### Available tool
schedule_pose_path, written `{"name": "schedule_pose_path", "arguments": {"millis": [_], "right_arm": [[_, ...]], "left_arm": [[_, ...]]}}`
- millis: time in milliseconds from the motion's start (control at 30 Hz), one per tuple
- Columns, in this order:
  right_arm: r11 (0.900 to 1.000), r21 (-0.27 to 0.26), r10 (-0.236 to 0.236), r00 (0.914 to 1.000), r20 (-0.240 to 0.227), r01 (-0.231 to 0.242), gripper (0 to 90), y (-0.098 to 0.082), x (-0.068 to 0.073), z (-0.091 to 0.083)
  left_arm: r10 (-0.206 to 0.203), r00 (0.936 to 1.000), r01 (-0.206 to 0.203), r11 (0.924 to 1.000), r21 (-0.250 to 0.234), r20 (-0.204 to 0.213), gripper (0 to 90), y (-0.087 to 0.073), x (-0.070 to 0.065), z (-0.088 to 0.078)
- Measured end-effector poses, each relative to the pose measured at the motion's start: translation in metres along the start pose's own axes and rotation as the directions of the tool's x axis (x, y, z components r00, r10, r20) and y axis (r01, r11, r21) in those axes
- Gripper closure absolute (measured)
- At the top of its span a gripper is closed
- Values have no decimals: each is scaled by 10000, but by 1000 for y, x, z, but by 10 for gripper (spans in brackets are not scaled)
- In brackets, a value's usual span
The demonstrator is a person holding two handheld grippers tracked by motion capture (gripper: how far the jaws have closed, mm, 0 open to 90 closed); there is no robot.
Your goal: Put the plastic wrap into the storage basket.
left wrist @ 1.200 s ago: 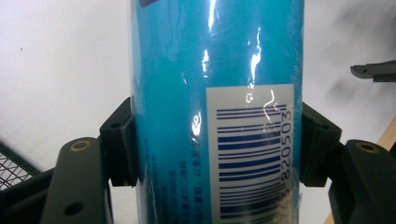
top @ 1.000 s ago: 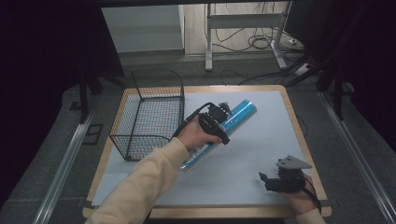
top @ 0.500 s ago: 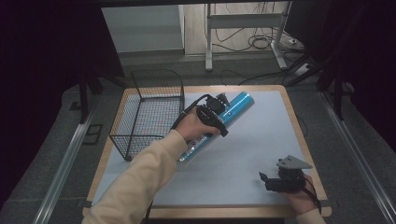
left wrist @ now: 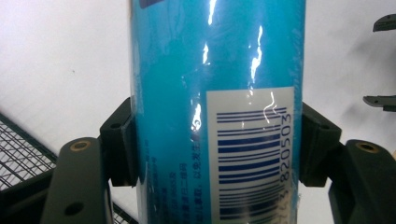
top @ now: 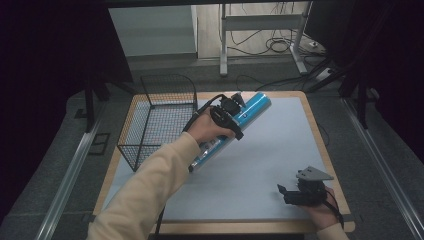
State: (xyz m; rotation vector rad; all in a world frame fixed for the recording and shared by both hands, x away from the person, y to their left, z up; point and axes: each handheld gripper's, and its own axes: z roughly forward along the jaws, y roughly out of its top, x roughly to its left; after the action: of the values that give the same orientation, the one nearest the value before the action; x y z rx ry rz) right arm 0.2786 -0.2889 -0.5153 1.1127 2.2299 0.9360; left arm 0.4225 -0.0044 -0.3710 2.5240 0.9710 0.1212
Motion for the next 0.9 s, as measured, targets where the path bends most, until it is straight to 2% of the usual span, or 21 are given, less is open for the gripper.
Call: {"name": "schedule_pose_path", "arguments": {"millis": [467, 700, 900], "right_arm": [[10000, -22, 24, 10000, 50, -24, 107, 0, -3, 1], [10000, 10, 48, 10000, 67, -48, 107, -1, -4, 2], [10000, 35, 56, 10000, 66, -56, 107, -1, -4, 2]], "left_arm": [[13, 9997, -16, 9999, -161, -228, 318, 19, 12, -14], [-181, 9994, 170, 9991, -384, -279, 319, 24, 28, -24], [-331, 9986, 315, 9987, -392, -410, 318, 24, 40, -33]]}}
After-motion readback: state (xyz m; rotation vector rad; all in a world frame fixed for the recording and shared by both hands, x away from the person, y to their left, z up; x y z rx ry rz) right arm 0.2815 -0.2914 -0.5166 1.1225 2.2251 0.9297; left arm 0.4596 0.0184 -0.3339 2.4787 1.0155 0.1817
